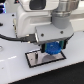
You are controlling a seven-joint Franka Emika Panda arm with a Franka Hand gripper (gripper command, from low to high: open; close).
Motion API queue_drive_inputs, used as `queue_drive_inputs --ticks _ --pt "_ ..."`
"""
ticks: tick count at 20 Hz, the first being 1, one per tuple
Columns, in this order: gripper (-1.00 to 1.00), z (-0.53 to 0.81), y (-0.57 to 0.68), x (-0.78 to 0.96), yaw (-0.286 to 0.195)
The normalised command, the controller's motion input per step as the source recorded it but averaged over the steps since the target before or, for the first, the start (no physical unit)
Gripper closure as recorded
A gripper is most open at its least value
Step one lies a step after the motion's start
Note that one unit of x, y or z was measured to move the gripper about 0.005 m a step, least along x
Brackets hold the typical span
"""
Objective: Insert the blue gear onto the right peg, followed by the red gear
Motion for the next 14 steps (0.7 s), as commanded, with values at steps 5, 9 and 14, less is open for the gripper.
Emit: queue_drive_inputs --ticks 5,9,14 --pt "1.00 -0.08 -0.10 0.22 0.000" --pt "1.00 -0.14 -0.11 0.26 0.000" --pt "1.00 0.01 -0.07 0.30 0.000"
